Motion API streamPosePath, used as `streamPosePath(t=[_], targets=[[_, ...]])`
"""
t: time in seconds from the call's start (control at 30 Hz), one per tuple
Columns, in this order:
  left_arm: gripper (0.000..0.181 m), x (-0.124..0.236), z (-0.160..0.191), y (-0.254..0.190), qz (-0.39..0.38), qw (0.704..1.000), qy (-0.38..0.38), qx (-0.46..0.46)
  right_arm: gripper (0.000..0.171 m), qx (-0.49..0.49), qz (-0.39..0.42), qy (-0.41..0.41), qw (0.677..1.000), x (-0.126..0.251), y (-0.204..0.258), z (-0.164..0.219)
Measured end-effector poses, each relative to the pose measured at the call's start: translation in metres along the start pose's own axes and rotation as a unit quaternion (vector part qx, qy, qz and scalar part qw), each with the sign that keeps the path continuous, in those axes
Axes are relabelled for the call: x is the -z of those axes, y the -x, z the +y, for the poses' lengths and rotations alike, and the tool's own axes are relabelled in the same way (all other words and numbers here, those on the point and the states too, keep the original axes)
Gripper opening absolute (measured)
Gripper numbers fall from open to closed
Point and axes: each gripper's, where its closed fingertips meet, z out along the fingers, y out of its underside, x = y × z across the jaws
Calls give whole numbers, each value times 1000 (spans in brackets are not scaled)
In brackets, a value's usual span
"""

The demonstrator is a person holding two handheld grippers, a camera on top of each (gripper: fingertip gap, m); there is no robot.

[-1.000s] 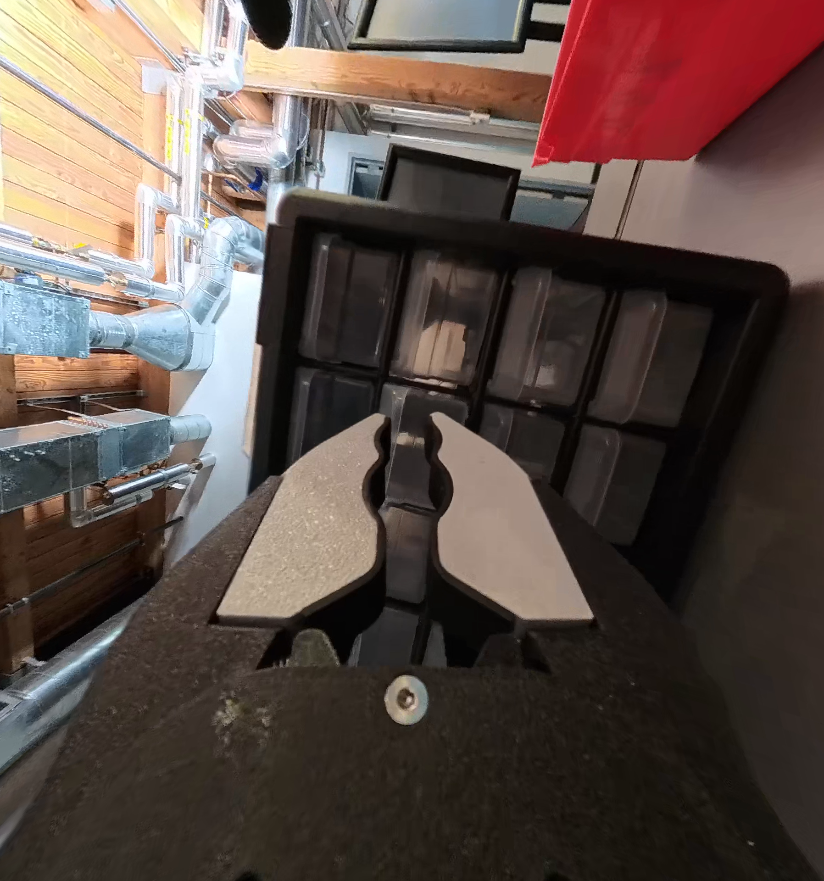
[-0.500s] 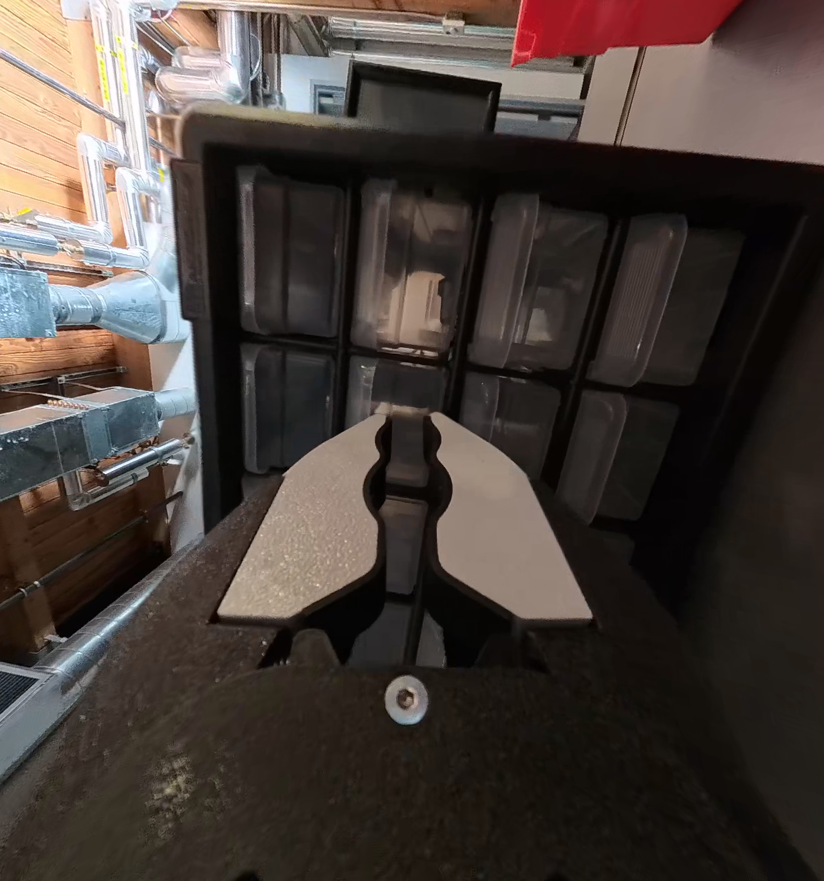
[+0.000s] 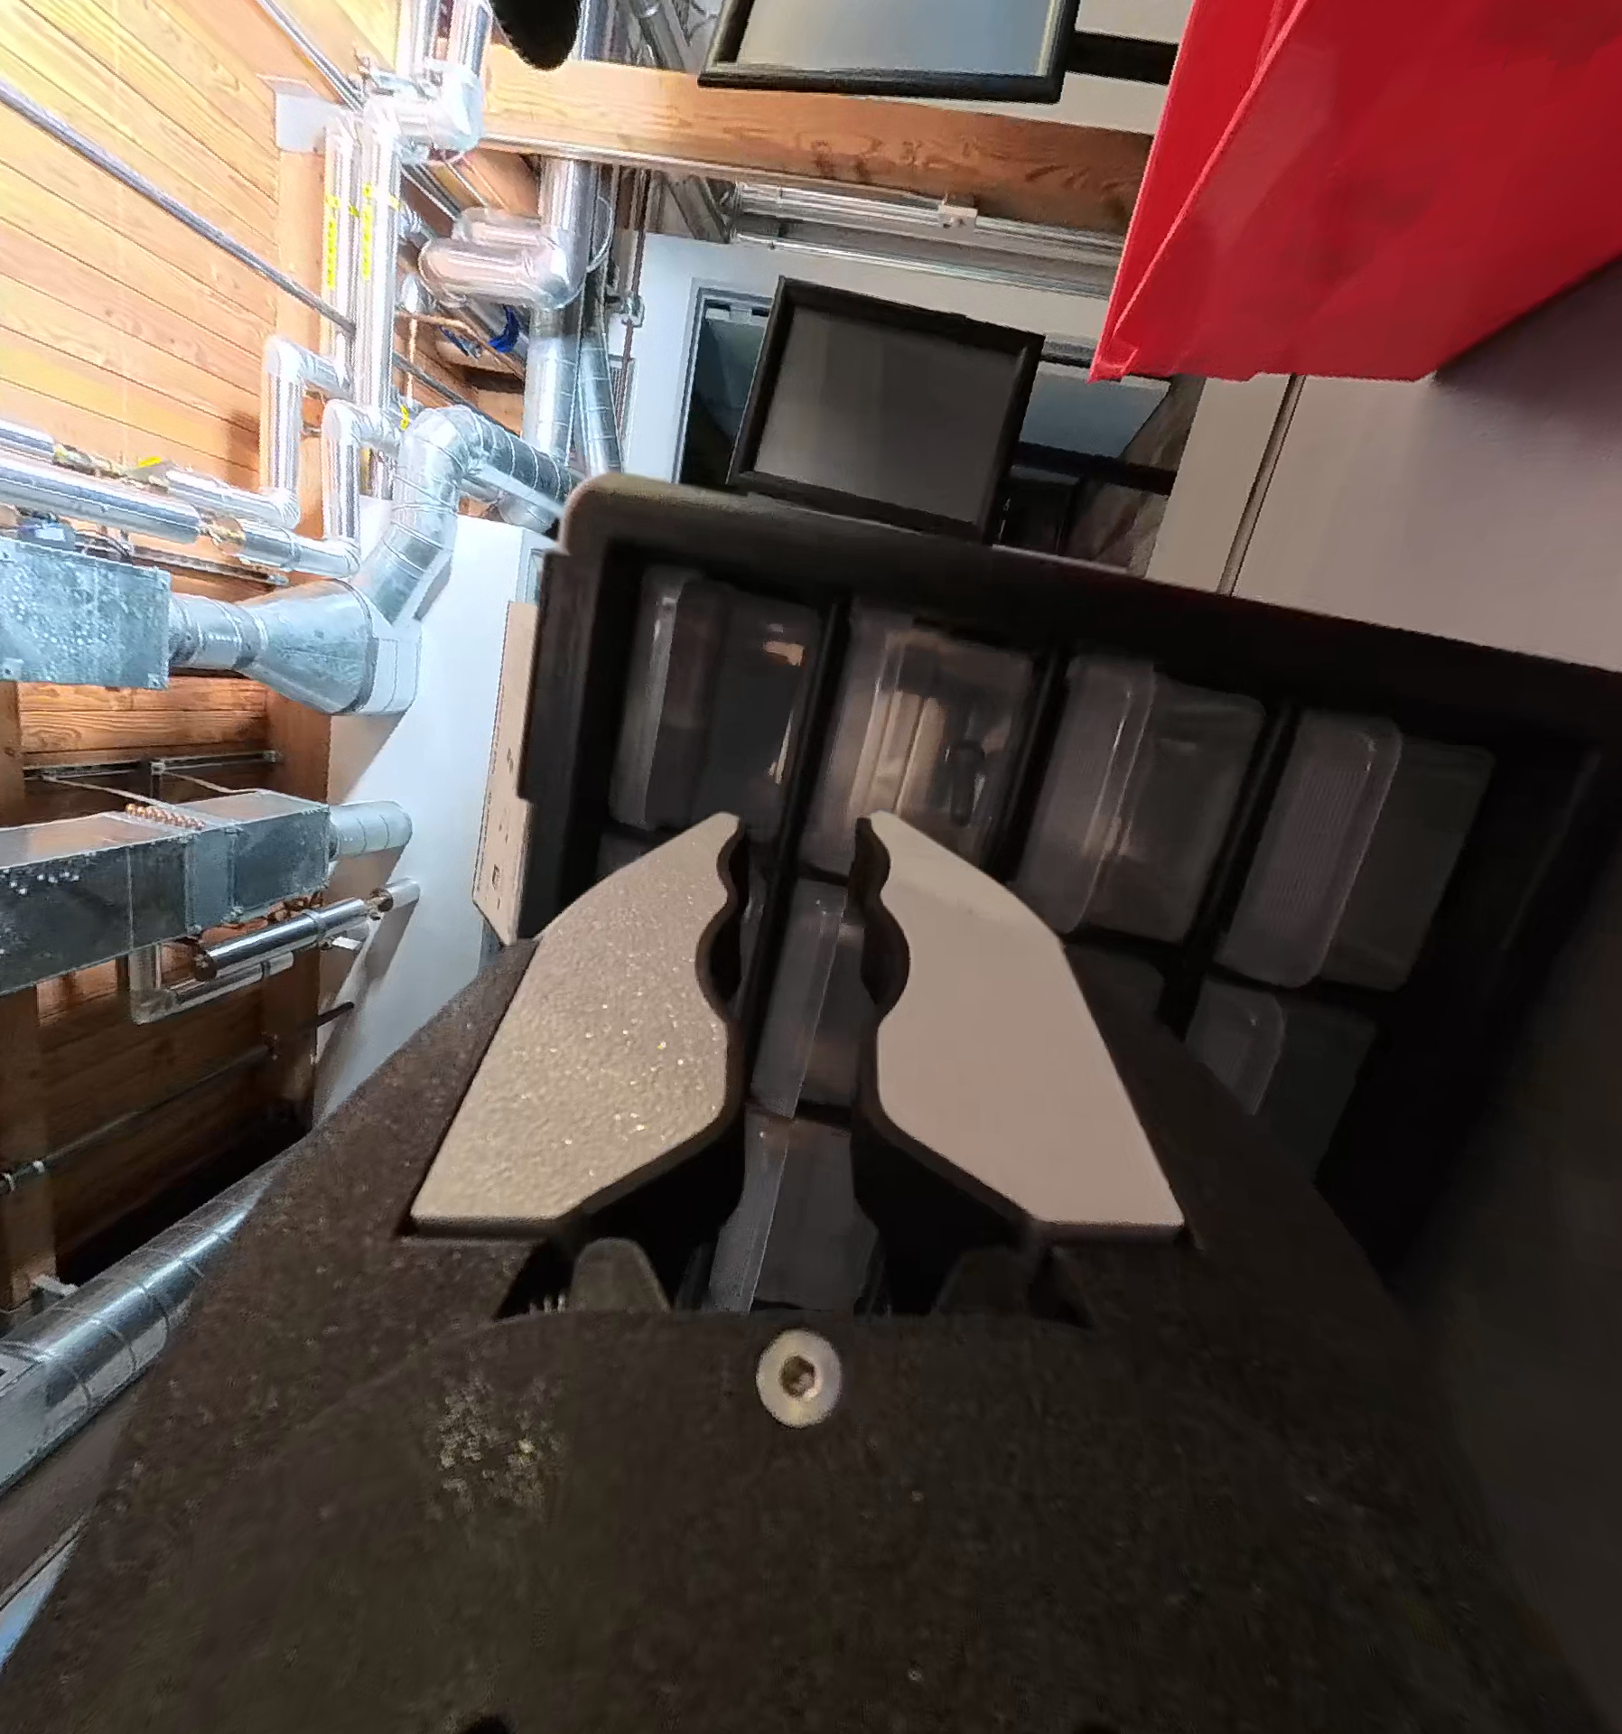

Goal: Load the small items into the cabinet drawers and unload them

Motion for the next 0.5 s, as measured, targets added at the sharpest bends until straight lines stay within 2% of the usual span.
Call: streamPosePath(t=[0.2, 0.37, 0.5], targets=[[23, -10, -5, -6, 8, 1000, -6, -11, 34, -1, -4, 2, 1000, 0, 1, 1], [9, -16, -2, -9, 7, 998, -8, -61, 33, 1, -7, 7, 1000, -1, 2, 2], [8, -15, -1, -10, 6, 998, -8, -58, 33, 6, -9, 7, 1000, -1, 4, 0]])
